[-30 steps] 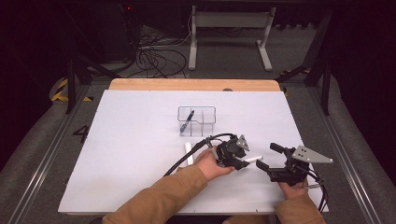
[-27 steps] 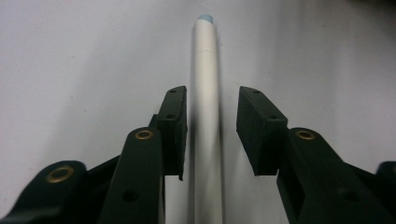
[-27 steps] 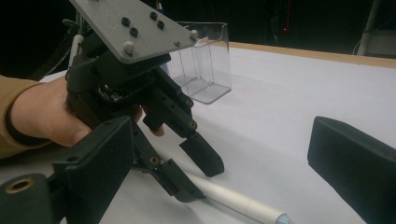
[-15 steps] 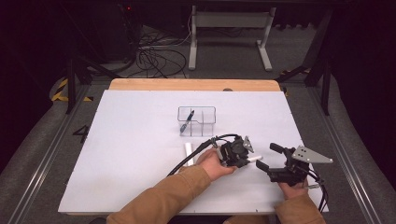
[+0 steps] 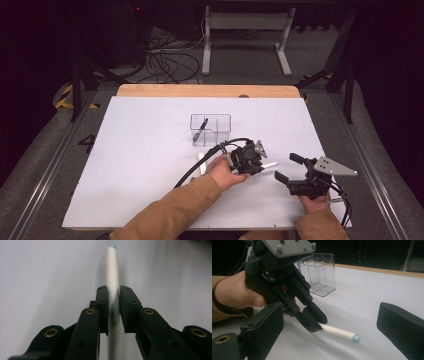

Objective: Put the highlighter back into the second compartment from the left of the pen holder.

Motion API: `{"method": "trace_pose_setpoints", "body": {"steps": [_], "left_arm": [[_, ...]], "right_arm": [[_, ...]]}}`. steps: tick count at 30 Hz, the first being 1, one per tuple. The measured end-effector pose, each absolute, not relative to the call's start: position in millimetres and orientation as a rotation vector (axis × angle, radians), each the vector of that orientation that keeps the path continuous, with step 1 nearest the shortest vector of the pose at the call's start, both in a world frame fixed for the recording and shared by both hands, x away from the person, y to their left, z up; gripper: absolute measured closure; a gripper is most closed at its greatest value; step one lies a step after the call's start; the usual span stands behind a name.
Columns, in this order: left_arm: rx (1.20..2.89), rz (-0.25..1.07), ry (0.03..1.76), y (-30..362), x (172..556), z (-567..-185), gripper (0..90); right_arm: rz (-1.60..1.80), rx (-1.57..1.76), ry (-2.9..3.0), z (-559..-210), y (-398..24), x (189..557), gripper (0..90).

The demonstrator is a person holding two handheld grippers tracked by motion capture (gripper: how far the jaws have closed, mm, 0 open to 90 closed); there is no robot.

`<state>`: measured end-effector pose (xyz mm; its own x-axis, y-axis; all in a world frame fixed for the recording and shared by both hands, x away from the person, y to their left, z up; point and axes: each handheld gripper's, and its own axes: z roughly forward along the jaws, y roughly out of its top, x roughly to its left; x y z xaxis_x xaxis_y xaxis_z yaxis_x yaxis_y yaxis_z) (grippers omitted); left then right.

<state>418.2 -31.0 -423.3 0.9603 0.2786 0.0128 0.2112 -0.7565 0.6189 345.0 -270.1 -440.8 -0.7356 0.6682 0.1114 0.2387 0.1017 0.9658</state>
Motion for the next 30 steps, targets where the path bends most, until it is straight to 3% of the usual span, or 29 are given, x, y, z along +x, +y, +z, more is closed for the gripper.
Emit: {"method": "trace_pose_setpoints", "body": {"steps": [30], "left_arm": [[2.269,0.207,0.361,15.9,414.4,-372.6,78.6]], "right_arm": [[1.668,0.895,2.045,-441.7,-268.7,345.8,7.6]]}}
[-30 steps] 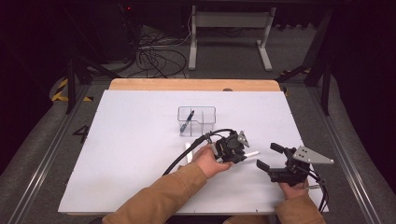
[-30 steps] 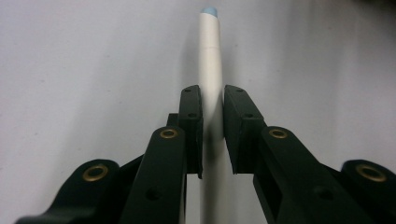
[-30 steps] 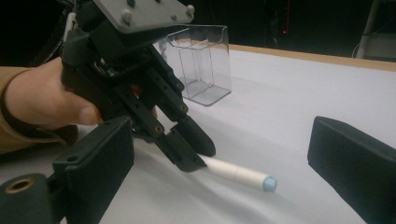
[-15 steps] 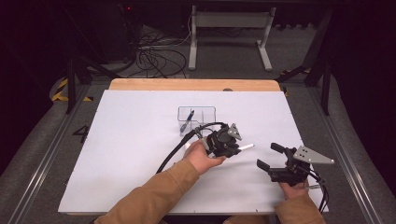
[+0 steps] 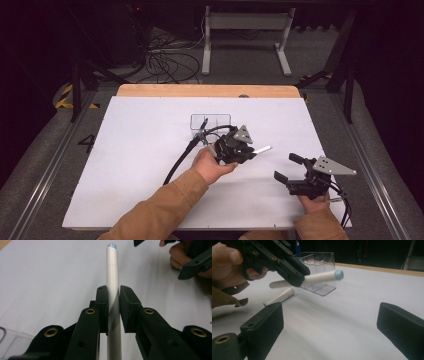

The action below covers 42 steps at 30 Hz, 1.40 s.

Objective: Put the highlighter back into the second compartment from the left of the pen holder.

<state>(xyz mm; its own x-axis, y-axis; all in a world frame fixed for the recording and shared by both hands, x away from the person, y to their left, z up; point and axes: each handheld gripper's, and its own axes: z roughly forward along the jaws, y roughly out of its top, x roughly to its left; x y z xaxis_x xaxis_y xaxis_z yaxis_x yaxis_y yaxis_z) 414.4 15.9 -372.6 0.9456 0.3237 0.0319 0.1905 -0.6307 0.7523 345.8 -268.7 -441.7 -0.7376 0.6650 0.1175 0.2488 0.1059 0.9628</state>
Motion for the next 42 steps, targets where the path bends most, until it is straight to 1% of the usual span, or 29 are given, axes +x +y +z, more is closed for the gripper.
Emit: {"method": "trace_pose_setpoints", "body": {"steps": [14,22,29,38,42], "left_arm": [[2.032,0.255,0.426,42.5,416.9,-351.6,78.6],[1.937,0.355,0.456,53.2,422.8,-351.0,78.6],[1.839,0.348,0.531,65.7,434.9,-352.9,78.5],[1.753,0.300,0.602,78.8,447.8,-356.2,78.5],[1.712,0.345,0.603,83.8,450.2,-359.3,78.5]], "right_arm": [[1.664,0.892,2.051,-441.7,-267.9,345.6,7.6],[1.663,0.889,2.054,-441.8,-267.3,345.6,7.6],[1.663,0.882,2.058,-441.8,-266.9,345.5,7.6],[1.665,0.877,2.063,-441.8,-266.8,345.6,7.6],[1.665,0.874,2.062,-441.9,-266.4,345.5,7.6]]}}
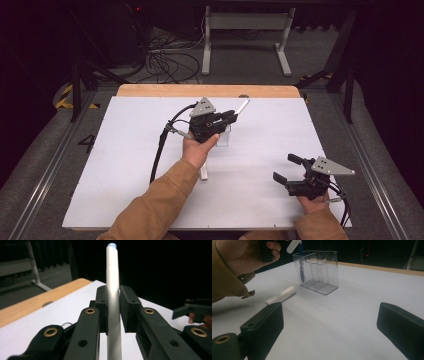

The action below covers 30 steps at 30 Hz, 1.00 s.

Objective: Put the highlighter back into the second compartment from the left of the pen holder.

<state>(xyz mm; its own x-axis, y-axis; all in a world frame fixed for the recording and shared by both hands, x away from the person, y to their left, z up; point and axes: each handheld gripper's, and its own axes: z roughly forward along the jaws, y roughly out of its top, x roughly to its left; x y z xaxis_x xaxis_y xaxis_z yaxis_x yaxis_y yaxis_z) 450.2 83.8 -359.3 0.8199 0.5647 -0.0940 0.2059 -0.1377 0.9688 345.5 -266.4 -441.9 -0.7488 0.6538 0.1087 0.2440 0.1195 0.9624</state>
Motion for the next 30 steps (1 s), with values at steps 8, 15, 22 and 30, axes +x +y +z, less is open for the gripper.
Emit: {"method": "trace_pose_setpoints", "body": {"steps": [8,15,22,30], "left_arm": [[1.666,0.393,0.632,91.5,456.7,-367.3,78.4],[1.645,0.441,0.650,95.4,460.4,-370.3,78.3],[1.641,0.527,0.644,93.3,461.6,-370.7,78.3],[1.633,0.562,0.684,92.0,467.3,-375.3,78.4]], "right_arm": [[1.665,0.875,2.064,-441.9,-266.3,345.6,7.6],[1.668,0.874,2.064,-442.0,-266.5,345.8,7.6],[1.674,0.871,2.067,-442.1,-266.7,346.0,7.6],[1.678,0.872,2.065,-442.2,-266.8,346.0,7.6]]}}
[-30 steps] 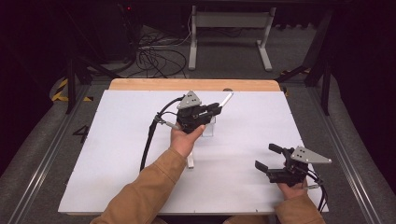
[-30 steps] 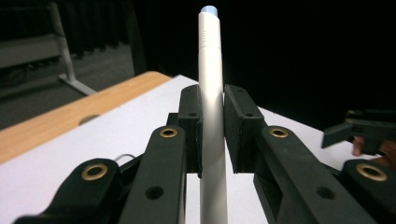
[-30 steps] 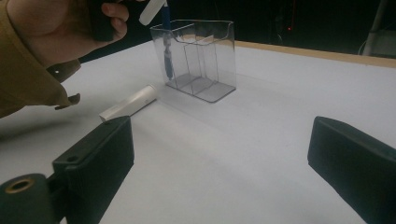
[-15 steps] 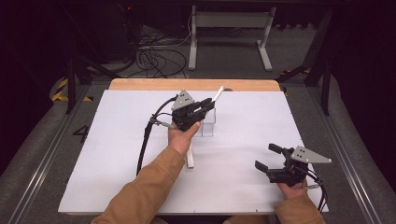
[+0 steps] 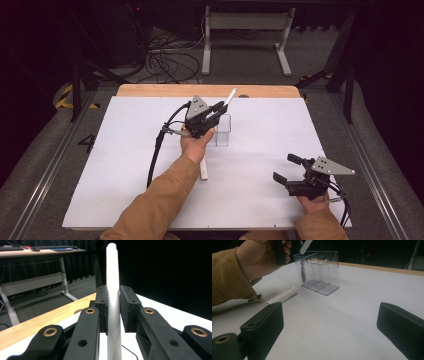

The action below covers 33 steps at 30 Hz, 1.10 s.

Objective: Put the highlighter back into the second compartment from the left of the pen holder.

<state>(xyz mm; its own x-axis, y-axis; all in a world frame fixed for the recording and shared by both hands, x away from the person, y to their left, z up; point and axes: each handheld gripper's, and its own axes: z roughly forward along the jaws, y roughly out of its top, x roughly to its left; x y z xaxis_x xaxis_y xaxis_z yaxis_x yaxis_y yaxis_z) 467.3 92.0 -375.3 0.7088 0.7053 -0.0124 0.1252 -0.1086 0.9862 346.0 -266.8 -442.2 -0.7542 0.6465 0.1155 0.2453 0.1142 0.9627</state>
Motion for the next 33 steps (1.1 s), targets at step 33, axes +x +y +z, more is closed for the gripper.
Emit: {"method": "trace_pose_setpoints", "body": {"steps": [33], "left_arm": [[1.640,0.628,0.744,92.8,471.9,-380.2,56.1]], "right_arm": [[1.683,0.860,2.072,-442.1,-266.5,345.9,7.6]]}}
